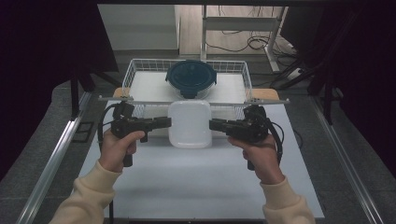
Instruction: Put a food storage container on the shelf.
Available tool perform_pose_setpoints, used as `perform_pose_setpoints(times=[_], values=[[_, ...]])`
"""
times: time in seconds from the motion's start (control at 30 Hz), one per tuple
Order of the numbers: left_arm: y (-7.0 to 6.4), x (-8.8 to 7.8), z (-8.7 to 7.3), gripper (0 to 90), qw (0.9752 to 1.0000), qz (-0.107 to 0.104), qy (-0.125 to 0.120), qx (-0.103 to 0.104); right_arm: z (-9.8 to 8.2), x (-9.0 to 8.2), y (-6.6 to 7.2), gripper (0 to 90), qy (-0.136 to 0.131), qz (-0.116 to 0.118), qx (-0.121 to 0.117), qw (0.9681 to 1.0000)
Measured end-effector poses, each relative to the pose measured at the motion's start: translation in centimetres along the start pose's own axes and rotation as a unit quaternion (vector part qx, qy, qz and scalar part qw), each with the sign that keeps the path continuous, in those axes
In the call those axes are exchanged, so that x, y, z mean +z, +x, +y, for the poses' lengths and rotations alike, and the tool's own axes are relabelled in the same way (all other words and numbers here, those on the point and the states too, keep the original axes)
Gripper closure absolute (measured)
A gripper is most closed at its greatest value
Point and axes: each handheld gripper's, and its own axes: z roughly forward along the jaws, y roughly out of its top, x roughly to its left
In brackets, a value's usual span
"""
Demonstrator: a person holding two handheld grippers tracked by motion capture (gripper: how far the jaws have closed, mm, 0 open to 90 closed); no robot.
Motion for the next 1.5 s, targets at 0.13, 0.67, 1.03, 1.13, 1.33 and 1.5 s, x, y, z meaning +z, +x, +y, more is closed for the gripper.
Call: perform_pose_setpoints(times=[0.13, 0.67, 1.03, 1.13, 1.33, 1.5], values=[[-0.3, -0.2, 1.4, 78.7, 1.0, 0.003, -0.001, 0.008, 1.4, -0.1, 0.0, 80.5, -0.002, -0.001, -0.003, 1.0], [-0.7, -1.2, 8.6, 78.7, 0.9997, 0.005, -0.01, 0.022, 8.1, -0.2, -0.2, 80.6, -0.019, 0.004, -0.013, 0.9997], [1.6, -1.1, 13.5, 78.6, 0.9999, -0.008, -0.004, -0.012, 12.9, 1.2, -1.9, 80.6, -0.015, 0.015, 0.009, 0.9997], [2.5, -0.8, 14.4, 78.5, 0.9997, -0.012, 0.001, -0.023, 13.7, 1.8, -2.4, 80.6, -0.011, 0.013, 0.017, 0.9997], [4.2, 0.3, 15.6, 78.6, 0.9987, -0.015, 0.016, -0.045, 14.5, 2.8, -4.2, 80.5, -0.002, 0.016, 0.052, 0.9985], [5.8, 1.0, 16.3, 80.0, 0.996, -0.037, 0.006, -0.082, 14.9, 3.5, -5.8, 79.8, -0.003, 0.026, 0.091, 0.9955]])
